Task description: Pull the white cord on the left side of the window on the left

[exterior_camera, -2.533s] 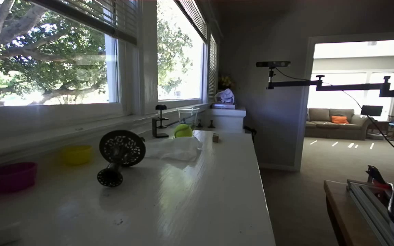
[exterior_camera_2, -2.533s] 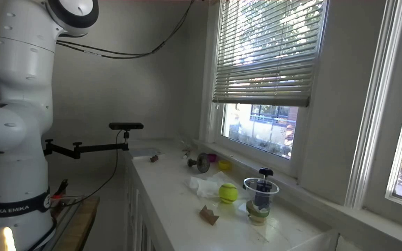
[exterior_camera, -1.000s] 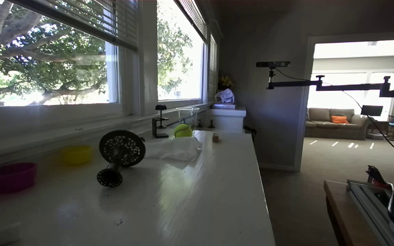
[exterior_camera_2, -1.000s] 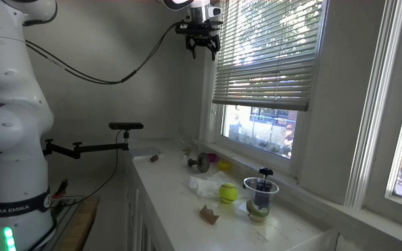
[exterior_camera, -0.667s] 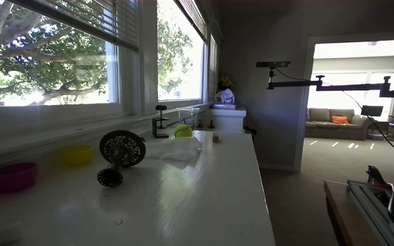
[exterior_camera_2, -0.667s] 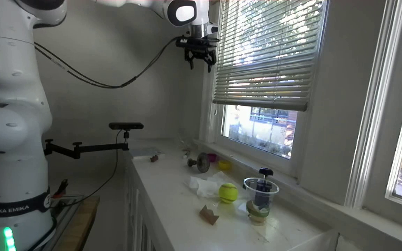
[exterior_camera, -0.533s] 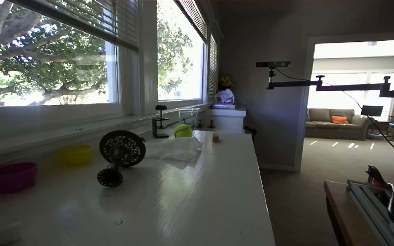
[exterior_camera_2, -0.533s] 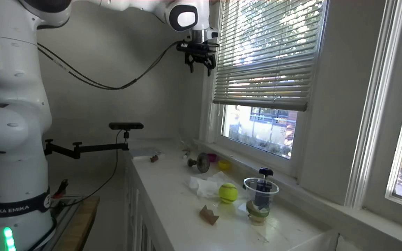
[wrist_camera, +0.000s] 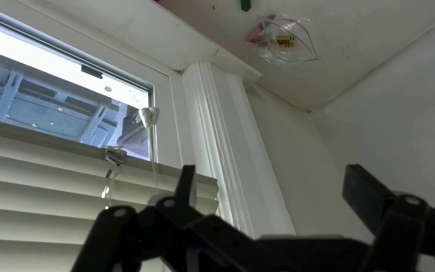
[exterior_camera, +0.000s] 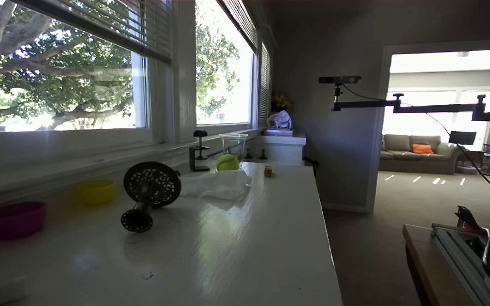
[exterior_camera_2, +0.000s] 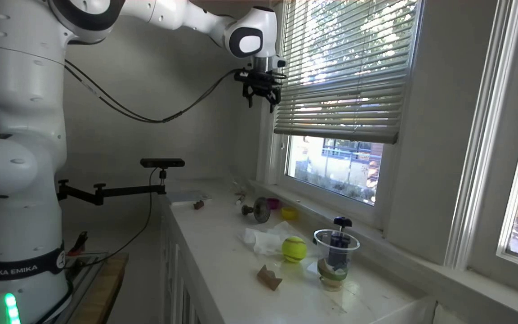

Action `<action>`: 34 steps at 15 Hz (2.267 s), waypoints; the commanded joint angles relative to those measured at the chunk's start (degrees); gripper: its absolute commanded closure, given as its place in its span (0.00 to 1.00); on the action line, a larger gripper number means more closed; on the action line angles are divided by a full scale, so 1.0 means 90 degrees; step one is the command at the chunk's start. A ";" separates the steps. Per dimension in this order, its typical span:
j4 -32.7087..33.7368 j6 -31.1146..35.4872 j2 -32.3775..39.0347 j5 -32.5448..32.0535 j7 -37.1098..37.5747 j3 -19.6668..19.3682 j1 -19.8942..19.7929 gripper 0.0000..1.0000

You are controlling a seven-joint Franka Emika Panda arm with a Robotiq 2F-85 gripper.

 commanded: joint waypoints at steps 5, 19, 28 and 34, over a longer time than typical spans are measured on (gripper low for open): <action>0.0493 -0.0086 0.0656 -0.0406 0.0395 0.0138 0.0014 0.00; 0.0607 0.0287 0.1209 -0.0516 0.0383 0.0266 -0.0098 0.00; 0.0582 0.0422 0.1304 -0.0986 0.0577 0.0276 0.0031 0.00; 0.0705 0.0598 0.1585 -0.1217 0.0859 0.0307 0.0091 0.00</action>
